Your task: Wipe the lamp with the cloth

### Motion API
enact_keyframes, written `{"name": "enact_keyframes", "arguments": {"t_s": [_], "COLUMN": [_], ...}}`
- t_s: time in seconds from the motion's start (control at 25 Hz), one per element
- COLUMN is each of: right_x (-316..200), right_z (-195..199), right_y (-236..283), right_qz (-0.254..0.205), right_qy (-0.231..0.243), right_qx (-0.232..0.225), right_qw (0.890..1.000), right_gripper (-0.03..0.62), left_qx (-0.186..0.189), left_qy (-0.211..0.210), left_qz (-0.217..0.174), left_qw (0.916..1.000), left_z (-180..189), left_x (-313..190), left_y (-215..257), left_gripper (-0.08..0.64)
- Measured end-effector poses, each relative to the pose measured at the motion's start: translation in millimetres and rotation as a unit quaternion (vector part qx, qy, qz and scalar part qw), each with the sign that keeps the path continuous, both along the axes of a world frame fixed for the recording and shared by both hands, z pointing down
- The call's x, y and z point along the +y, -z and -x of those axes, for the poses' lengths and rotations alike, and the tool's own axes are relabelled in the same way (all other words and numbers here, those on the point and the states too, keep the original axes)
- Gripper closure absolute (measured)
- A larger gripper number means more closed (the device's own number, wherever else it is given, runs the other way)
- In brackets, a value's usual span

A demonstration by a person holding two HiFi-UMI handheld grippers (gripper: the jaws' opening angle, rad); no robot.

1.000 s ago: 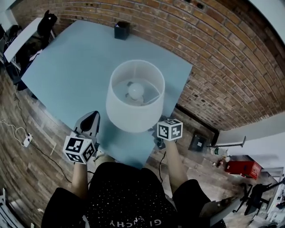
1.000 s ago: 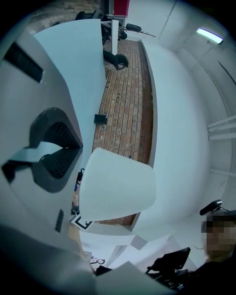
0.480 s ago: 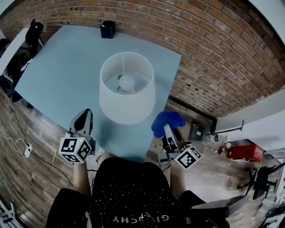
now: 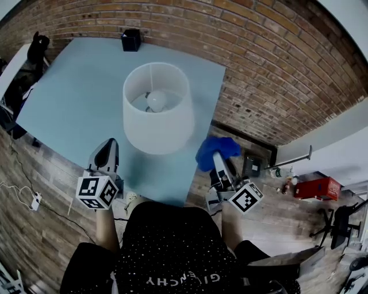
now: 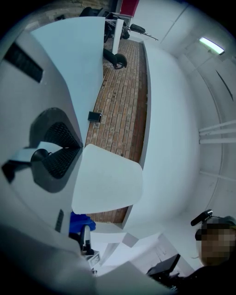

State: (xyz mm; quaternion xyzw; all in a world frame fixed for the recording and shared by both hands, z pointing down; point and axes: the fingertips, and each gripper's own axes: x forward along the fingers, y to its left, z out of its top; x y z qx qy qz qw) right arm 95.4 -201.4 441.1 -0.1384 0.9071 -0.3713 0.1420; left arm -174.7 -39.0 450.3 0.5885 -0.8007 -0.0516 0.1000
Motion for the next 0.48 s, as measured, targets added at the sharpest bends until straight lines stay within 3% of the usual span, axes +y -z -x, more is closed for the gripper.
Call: {"name": "enact_keyframes", "arguments": {"t_s": [0.48], "right_x": [-2.2], "right_z": [-1.3], "right_y": [2.4], "right_qz": [-0.012], "right_qy": [0.003], "right_qx": [0.004], "right_qw": [1.000], "right_gripper": [0.518], "left_qx": [-0.012], "left_qy": [-0.009], "left_qz": [0.022], "left_qw": [0.9997], "left_z": [-8.3], "left_x": [-4.7], "left_y": [-6.3], "left_gripper": [0.551]}}
